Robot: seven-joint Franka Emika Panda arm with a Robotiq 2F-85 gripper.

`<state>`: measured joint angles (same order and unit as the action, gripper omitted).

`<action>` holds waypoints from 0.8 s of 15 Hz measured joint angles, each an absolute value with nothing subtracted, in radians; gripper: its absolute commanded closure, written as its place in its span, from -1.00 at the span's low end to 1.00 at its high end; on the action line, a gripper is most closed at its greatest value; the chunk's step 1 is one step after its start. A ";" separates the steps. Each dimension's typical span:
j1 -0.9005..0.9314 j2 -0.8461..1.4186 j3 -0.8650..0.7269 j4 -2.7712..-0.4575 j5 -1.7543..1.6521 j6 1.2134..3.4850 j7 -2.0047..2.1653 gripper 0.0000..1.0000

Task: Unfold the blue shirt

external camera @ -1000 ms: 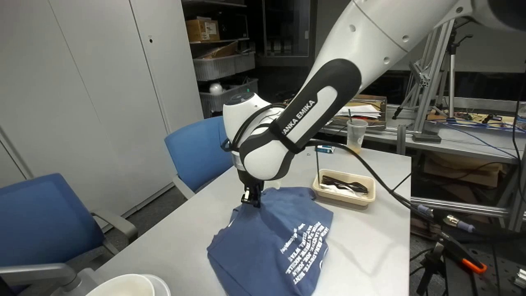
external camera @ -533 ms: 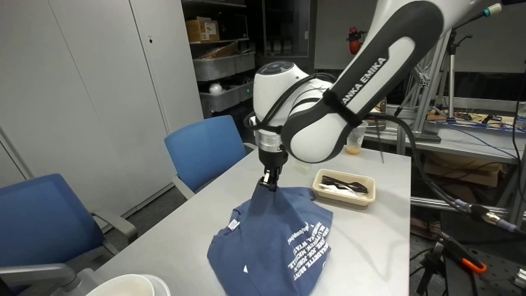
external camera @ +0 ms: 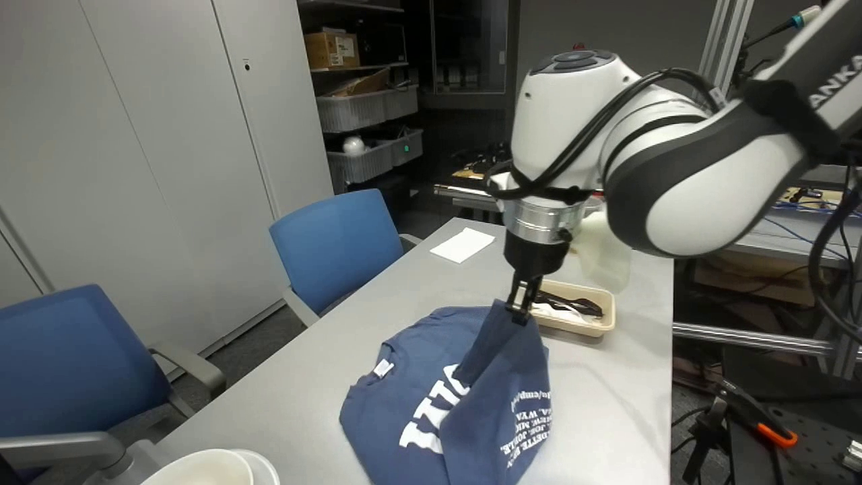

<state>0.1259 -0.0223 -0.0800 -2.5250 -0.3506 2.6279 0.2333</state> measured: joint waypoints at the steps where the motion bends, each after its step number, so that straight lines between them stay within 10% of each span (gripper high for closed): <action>1: 0.119 -0.070 -0.072 -2.579 -0.326 2.606 0.227 0.98; 5: 0.108 -0.197 -0.059 -2.749 -0.156 2.488 0.120 0.98; 12: 0.099 -0.198 -0.059 -2.762 -0.042 2.234 0.003 -0.31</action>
<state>0.0987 -0.1979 -0.0591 -2.7618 -0.0418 2.2340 0.0028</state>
